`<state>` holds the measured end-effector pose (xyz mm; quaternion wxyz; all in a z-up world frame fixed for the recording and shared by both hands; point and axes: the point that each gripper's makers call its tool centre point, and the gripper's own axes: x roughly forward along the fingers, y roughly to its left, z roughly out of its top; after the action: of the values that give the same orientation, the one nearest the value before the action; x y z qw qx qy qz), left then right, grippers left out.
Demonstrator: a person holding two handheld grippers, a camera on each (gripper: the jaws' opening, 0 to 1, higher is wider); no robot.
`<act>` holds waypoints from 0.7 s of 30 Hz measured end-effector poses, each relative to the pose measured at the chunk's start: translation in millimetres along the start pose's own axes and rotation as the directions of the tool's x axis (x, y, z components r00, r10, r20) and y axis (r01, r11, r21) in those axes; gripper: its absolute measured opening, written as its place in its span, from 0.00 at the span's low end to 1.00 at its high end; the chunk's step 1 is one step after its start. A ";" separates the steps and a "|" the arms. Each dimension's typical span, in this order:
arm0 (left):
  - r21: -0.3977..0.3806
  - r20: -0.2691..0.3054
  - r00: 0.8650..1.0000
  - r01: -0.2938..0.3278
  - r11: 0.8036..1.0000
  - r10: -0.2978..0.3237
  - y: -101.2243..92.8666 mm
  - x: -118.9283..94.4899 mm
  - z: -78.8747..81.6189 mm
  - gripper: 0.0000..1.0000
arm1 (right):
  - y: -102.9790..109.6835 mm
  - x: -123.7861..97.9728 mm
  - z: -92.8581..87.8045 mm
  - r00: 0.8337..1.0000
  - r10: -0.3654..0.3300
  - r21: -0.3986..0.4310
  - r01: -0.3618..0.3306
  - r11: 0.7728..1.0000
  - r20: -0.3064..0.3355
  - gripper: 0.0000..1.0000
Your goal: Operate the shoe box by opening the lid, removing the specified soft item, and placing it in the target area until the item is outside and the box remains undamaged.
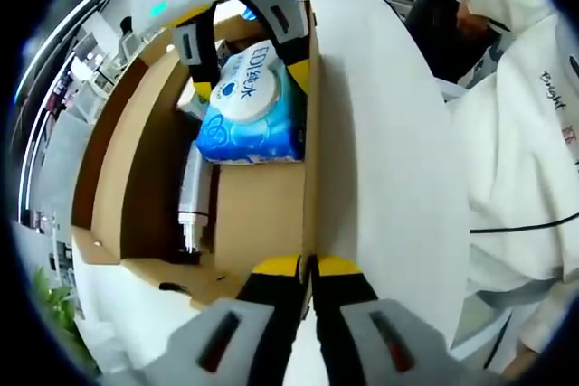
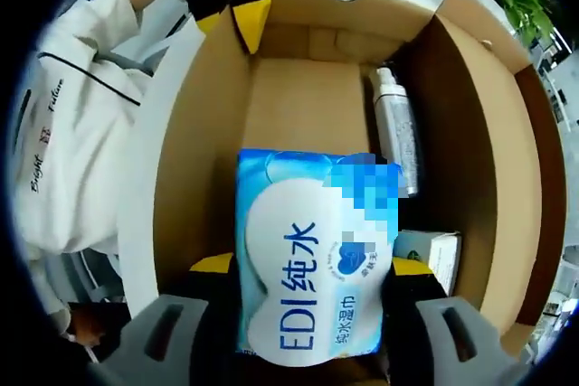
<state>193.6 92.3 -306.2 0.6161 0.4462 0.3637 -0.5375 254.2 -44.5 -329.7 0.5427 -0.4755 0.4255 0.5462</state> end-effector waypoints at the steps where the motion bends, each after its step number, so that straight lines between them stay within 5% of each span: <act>1: 0.001 0.000 1.000 0.000 1.000 0.000 -0.1 0.0 0.0 0.03 | -0.6 0.4 0.4 1.000 -0.003 -0.005 0.003 1.000 0.002 0.66; 11: 0.002 0.000 1.000 0.000 1.000 0.000 -0.7 -0.2 0.2 0.03 | 10.9 8.8 1.8 1.000 -0.001 0.002 0.001 1.000 -0.005 0.69; 21: 0.009 -0.002 1.000 -0.006 1.000 0.006 -1.5 -0.4 0.7 0.04 | 13.7 14.3 -0.6 0.997 0.017 0.004 -0.017 1.000 -0.079 0.71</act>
<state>192.0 91.7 -305.9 0.6154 0.4507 0.3607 -0.5367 241.2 -43.0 -344.5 0.5215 -0.4922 0.4514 0.5311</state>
